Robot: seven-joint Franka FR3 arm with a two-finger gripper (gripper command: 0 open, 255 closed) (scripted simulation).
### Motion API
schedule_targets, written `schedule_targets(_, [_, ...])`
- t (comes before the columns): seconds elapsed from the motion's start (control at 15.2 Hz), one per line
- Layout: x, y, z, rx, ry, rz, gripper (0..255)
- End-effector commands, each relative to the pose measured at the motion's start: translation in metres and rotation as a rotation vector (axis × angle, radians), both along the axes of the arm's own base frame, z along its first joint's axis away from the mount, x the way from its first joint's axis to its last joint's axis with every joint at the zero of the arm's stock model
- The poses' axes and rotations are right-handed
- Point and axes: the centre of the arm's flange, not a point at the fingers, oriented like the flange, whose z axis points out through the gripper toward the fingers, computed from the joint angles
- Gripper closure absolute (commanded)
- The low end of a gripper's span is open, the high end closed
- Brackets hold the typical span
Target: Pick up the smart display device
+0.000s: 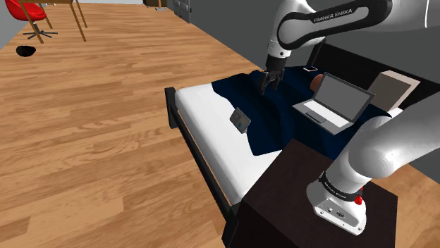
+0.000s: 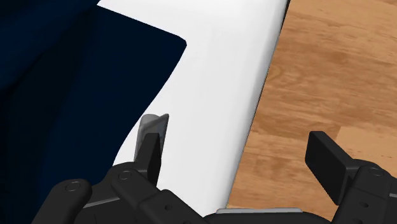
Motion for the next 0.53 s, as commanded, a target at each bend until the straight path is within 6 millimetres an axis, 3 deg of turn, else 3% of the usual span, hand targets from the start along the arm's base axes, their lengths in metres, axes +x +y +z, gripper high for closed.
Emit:
schedule_targets(0.0, [0.011,-0.012,-0.02,0.006,-0.001,-0.016,0])
schedule_targets(0.46, [0.058,-0.053,-0.09,0.032,-0.001,-0.069,0])
